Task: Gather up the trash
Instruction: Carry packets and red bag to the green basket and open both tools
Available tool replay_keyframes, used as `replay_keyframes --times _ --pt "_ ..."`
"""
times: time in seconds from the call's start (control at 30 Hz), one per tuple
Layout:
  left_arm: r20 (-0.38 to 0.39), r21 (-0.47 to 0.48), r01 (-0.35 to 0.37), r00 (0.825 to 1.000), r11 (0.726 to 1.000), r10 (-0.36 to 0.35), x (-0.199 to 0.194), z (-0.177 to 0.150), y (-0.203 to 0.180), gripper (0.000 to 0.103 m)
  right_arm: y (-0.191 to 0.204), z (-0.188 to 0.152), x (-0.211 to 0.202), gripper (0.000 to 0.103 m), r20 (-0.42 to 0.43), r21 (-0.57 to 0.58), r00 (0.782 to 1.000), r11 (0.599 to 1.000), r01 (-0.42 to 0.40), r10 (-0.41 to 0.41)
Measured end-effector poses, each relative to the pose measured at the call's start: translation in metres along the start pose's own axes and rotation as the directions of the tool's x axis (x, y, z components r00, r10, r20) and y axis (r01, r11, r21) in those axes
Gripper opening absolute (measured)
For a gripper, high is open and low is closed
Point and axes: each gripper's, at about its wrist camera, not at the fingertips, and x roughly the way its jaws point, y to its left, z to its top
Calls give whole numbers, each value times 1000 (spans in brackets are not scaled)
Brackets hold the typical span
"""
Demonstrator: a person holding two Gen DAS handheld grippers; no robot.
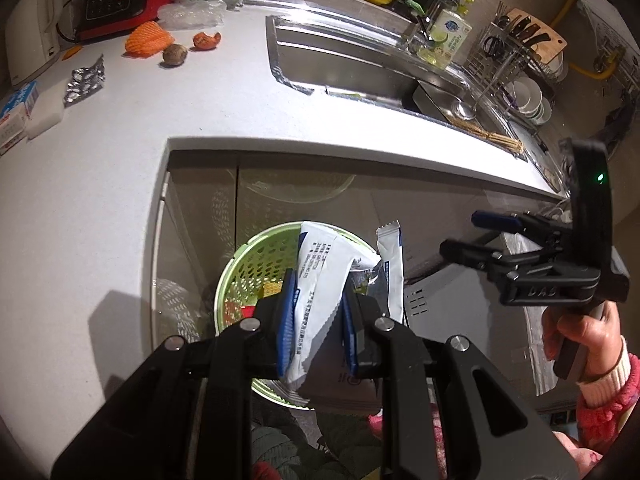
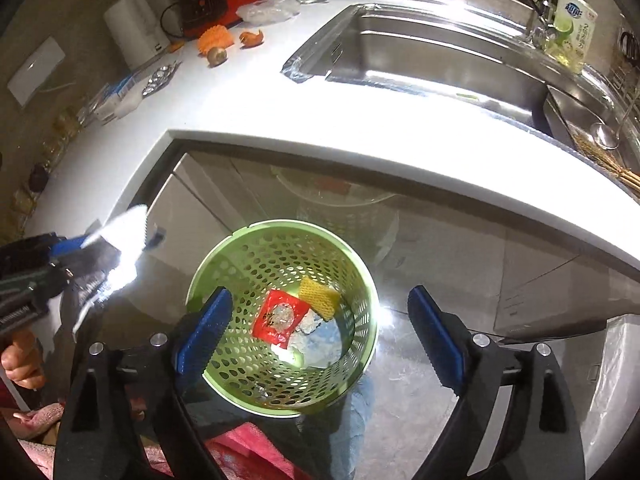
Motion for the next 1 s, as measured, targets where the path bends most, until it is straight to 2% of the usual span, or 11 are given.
replay_keyframes --times 0.13,0.2,0.23,0.27,0.33,0.47,0.63,0.77,0.87,1.0 --pt "-96 15 28 995 999 -26 31 -6 -7 22 -10 5 -9 94 22 10 1000 1000 22 -22" --pt "-154 17 36 988 999 -33 46 -9 -11 34 -15 5 -14 94 33 15 999 1000 20 -21" --pt "-171 17 36 985 999 -32 51 -10 -13 43 -15 5 -14 94 36 17 999 1000 19 -19" --pt "-181 19 36 983 999 -32 55 -11 -15 52 -17 4 -15 95 35 19 999 1000 20 -21" --pt "-181 31 40 983 999 -34 57 -12 -21 62 -20 3 -15 95 30 22 999 999 23 -24" --pt "-137 73 26 990 997 -16 47 -7 -32 77 -25 2 -14 95 23 29 999 999 27 -27" --pt "-95 79 1 995 997 6 33 6 -37 83 -27 7 -20 95 42 32 999 999 27 -28" --pt "-28 55 -31 999 998 33 10 20 -33 86 -25 17 -29 99 78 21 997 999 25 -26" --pt "35 35 -72 997 997 71 -9 31 -28 90 -19 29 -36 100 112 3 994 1000 17 -17" --pt "94 16 -144 985 989 142 -28 42 -19 92 -9 49 -42 100 155 -31 988 999 -7 12"
